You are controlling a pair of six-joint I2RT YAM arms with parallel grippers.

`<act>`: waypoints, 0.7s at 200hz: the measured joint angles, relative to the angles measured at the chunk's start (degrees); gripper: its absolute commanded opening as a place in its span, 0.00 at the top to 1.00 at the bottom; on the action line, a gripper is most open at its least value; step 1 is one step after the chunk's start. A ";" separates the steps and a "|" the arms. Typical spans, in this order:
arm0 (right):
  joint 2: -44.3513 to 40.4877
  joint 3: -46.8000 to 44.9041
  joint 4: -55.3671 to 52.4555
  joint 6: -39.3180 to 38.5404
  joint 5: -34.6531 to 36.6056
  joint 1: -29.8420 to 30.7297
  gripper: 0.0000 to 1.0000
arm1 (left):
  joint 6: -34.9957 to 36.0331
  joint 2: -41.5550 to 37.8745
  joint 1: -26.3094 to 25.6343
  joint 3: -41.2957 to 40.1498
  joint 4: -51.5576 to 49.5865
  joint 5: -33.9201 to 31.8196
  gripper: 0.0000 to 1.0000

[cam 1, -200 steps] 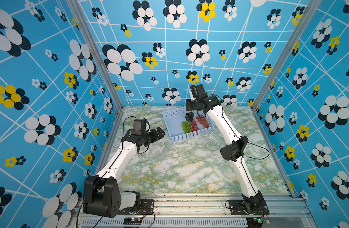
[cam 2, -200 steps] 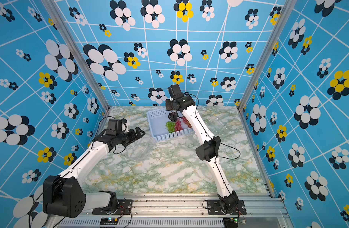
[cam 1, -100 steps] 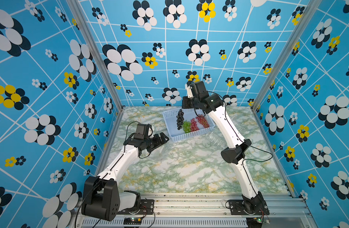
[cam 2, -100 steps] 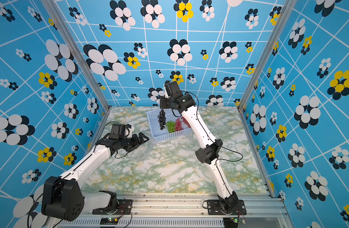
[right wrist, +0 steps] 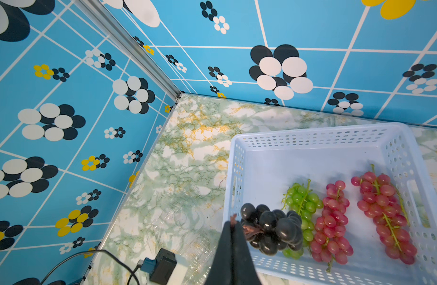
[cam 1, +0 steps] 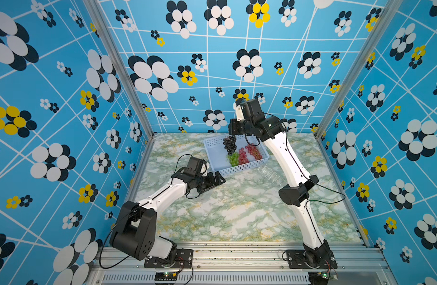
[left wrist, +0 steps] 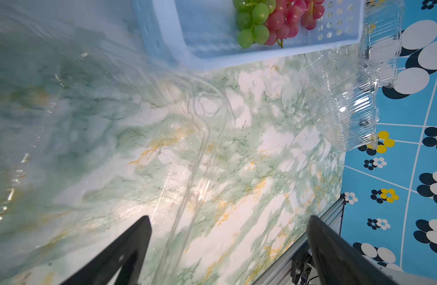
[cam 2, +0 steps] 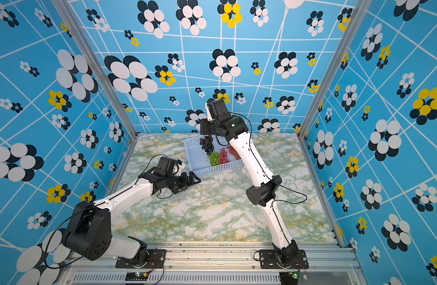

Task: Pack grapes into containers
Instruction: Adjust the basket at the center of the board.

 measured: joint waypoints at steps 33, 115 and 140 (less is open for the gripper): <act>-0.66 0.00 -0.09 0.00 0.17 0.00 1.00 | -1.60 3.85 -2.51 0.96 3.78 -0.22 0.00; -0.79 0.00 -0.70 0.00 0.31 -1.31 1.00 | -4.31 15.87 -6.21 9.97 11.19 -1.07 0.00; -0.79 0.00 -1.49 0.00 0.37 -2.80 1.00 | -4.26 16.39 -6.10 10.01 11.58 -2.51 0.01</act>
